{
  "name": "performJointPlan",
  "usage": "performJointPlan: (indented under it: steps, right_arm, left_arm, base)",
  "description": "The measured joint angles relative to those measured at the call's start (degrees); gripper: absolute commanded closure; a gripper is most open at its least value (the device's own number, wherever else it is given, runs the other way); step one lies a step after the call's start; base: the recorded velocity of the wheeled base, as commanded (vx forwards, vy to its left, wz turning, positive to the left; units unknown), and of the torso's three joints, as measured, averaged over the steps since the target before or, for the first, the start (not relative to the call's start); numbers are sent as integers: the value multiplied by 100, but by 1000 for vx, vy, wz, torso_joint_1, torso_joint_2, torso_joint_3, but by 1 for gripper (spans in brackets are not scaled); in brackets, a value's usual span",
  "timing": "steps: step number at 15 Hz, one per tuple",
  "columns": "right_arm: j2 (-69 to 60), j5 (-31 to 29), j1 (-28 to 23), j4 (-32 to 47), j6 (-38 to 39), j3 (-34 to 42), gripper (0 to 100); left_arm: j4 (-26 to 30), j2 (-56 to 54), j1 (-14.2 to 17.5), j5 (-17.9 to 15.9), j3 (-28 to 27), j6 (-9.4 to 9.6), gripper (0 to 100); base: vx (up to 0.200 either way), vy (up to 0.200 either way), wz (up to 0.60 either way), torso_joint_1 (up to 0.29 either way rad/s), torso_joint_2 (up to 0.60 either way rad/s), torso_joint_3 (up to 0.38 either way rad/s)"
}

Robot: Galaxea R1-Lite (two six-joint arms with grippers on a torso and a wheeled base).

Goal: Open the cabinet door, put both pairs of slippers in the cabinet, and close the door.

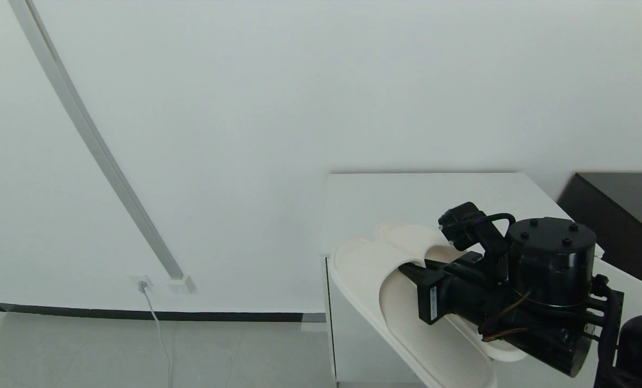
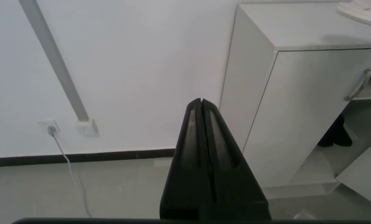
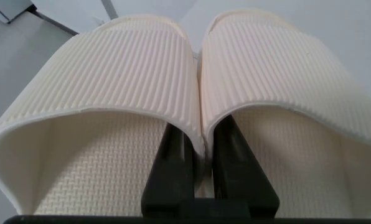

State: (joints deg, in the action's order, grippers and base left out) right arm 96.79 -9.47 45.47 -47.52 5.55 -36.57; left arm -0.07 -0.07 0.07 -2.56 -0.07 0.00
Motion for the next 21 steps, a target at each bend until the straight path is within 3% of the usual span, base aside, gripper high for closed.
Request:
performJointPlan:
  steps: [21]
  right_arm:
    - [-74,-2,-22,-24,-7,232,100]
  left_arm:
    - [-2,0,-5,0,-2,-16,100]
  base:
    - [0,-190,0,3,2,2]
